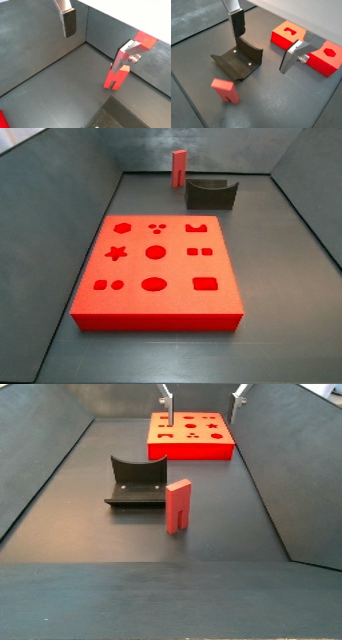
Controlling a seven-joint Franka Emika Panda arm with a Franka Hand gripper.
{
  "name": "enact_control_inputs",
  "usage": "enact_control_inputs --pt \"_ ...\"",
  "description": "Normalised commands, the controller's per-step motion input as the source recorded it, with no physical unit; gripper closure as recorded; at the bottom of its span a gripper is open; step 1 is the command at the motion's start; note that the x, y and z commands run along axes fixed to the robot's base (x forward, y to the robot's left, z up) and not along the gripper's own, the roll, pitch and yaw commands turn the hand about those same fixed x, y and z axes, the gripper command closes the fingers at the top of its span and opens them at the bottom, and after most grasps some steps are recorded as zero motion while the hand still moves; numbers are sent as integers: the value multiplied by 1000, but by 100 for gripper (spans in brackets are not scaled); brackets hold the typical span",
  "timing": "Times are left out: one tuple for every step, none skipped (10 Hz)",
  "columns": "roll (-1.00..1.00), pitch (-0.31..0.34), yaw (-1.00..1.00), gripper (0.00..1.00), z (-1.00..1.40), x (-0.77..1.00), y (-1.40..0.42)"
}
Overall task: Pick up the double-square object. Move up. Move to above the board. Insert the double-square object.
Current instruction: Pick up the double-square object.
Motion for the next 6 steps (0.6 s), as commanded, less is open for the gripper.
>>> enact_control_inputs --pt "0 0 0 0 -17 0 0" --pt "-36 53 -171 0 0 231 174" --pt "-47 56 -486 0 -83 389 389" --pt "0 67 -723 0 -157 257 231" --pt "0 36 -803 0 -274 194 180" --pt "0 51 -814 0 -334 169 163"
